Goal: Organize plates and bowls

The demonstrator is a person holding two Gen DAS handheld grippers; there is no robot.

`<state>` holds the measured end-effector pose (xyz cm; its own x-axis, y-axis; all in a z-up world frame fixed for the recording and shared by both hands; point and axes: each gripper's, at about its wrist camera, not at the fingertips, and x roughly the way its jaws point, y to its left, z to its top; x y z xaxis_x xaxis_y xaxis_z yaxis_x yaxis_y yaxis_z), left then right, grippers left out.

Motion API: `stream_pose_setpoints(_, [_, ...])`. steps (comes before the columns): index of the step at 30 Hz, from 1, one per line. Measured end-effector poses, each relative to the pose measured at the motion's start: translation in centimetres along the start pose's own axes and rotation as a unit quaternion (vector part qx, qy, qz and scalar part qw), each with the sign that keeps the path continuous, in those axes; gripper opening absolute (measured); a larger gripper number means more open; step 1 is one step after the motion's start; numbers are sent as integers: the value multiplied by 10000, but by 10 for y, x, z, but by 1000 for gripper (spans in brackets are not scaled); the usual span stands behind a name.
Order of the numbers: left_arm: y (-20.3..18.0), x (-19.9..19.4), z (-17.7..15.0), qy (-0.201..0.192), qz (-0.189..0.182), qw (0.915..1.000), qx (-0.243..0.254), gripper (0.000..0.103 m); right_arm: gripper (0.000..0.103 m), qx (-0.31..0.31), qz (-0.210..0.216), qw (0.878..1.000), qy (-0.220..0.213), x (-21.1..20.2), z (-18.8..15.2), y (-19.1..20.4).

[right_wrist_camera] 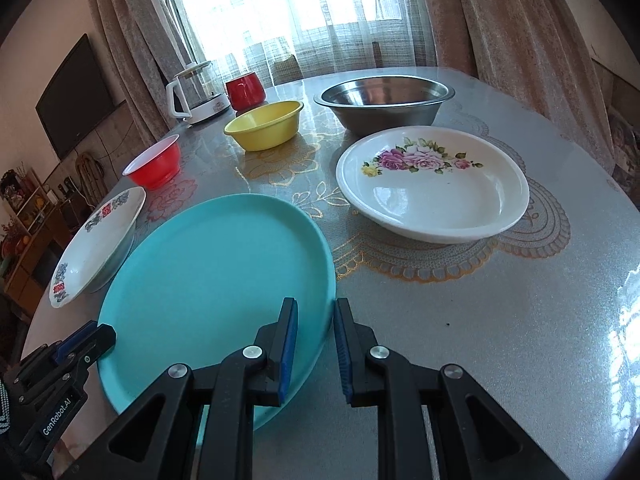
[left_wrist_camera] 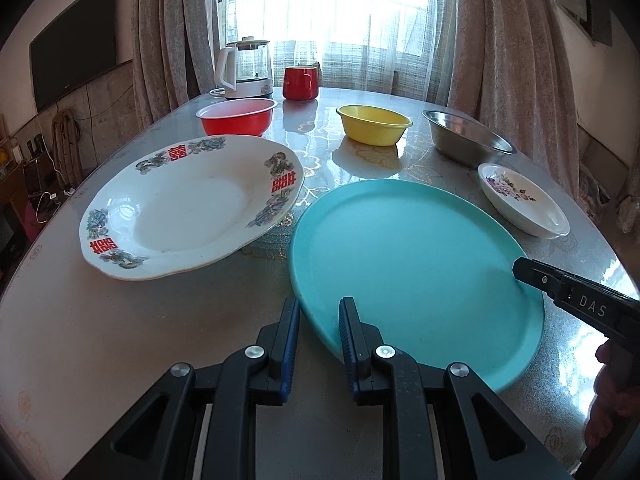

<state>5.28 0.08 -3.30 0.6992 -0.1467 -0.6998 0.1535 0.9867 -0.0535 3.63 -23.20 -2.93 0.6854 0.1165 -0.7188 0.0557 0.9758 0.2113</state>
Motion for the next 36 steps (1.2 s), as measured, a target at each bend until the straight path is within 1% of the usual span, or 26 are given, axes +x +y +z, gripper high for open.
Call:
stream_pose_setpoints(3, [2,0,-3,78,17,9999,-70,20,19,61,39,10000,-1,-4,-2,-1])
stream_pose_setpoints(8, [-1,-4,-9,17,54,10000,7,21,19,49,27,10000,-21,-9,-7,1])
stream_pose_setpoints(10, [1,-3,-8,32,-3,10000,-55,21,20,49,59,10000,-52,-9,-8,0])
stream_pose_setpoints(12, [3,-4,-7,65,-89,9999,-119,24,22,117,125,9998,-42,-8,-6,-1])
stream_pose_setpoints(13, [5,-4,-7,89,-158,9997,-176,29,25,184,174,9997,-46,-9,-6,-3])
stream_pose_setpoints(14, [8,-6,-7,80,-205,9994,-254,36,25,228,199,9995,-90,-11,-5,-4])
stream_pose_setpoints(15, [10,-8,-7,47,-202,9993,-326,40,27,249,188,9994,-161,-14,-4,-5])
stream_pose_setpoints(16, [12,-11,-7,0,-193,9991,-377,51,32,261,151,9992,-249,-19,-2,-6])
stream_pose_setpoints(17, [14,-15,-6,-76,-196,9989,-408,58,33,265,123,9990,-335,-23,0,-6])
stream_pose_setpoints(19, [16,-23,-4,-230,-108,9988,-423,60,35,253,95,9987,-427,-29,3,-7])
stream_pose_setpoints(22, [19,-31,-2,-359,37,9986,-375,61,35,287,94,9986,-425,-31,7,-8])
stream_pose_setpoints(25, [23,-36,-2,-416,171,9982,-401,72,38,291,95,9989,-361,-29,7,-6])
stream_pose_setpoints(27, [27,-39,-3,-446,269,9977,-443,76,40,254,109,9992,-292,-27,5,-3])
stream_pose_setpoints(28, [29,-40,-3,-460,325,9973,-463,80,41,223,116,9993,-266,-26,4,-1])
stream_pose_setpoints(29, [31,-42,-3,-478,384,9969,-487,85,41,181,120,9995,-239,-26,3,1])
stream_pose_setpoints(31, [36,-44,-2,-515,559,9956,-546,91,42,78,107,9997,-192,-25,1,7])
stream_pose_setpoints(34, [44,-44,-1,-521,739,9938,-642,92,43,-29,107,9998,-176,-24,0,13])
stream_pose_setpoints(36, [50,-44,-1,-477,762,9933,-727,92,43,-34,136,9997,-195,-24,-1,14])
